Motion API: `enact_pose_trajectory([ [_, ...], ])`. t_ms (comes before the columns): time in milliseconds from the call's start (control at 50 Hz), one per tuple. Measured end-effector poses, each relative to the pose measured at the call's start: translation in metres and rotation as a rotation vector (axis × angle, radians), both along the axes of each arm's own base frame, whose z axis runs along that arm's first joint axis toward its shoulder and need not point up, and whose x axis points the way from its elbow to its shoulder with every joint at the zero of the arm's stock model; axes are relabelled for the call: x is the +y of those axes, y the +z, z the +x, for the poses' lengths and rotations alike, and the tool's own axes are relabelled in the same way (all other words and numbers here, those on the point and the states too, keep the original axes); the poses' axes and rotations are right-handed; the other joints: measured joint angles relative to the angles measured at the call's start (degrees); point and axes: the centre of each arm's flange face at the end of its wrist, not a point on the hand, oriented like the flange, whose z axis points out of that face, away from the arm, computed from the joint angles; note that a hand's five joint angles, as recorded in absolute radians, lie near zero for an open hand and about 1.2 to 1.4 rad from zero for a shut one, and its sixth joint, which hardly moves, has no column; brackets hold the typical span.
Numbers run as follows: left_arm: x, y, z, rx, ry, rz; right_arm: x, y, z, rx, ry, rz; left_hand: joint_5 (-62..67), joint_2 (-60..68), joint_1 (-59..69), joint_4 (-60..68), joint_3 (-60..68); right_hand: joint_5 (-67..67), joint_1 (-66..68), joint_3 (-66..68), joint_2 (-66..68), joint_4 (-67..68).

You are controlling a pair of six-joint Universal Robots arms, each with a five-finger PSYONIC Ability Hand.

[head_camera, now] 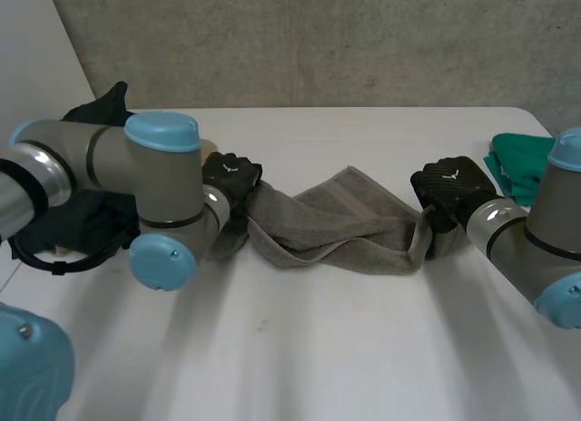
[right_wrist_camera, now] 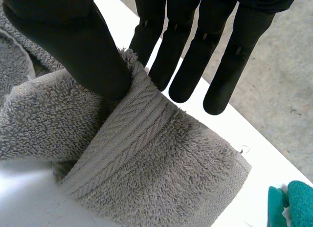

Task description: Fold the laundry.

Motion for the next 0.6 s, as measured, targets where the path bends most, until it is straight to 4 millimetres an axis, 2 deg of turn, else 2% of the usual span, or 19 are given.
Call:
enact_pose_trajectory([
  [160,0.015,0.026,0.015,-0.031,0.008,-0.024,-0.003,0.008,-0.005,-0.061,-0.027,-0.03,-4.41,-3.93,-2.87,-4.05,-4.24,0.0,0.0,0.0,0.0,0.0],
  [320,0.045,0.044,0.043,-0.022,0.036,-0.013,-0.005,0.012,-0.009,-0.085,-0.035,-0.039,-1.44,-1.9,-1.5,-1.7,-2.25,0.0,0.0,0.0,0.0,0.0],
  [480,0.07,0.039,0.065,0.018,0.072,0.062,-0.003,0.01,-0.008,-0.082,-0.032,-0.032,8.13,7.61,8.26,8.26,7.28,0.0,0.0,0.0,0.0,0.0],
  [580,0.074,0.025,0.071,0.077,0.092,0.156,-0.003,0.009,-0.008,-0.079,-0.032,-0.028,6.91,6.64,7.21,7.18,6.55,0.0,0.0,0.0,0.0,0.0],
  [600,0.074,0.02,0.072,0.093,0.098,0.184,-0.003,0.008,-0.008,-0.079,-0.031,-0.028,3.29,3.44,3.23,3.62,3.34,0.0,0.0,0.0,0.0,0.01],
])
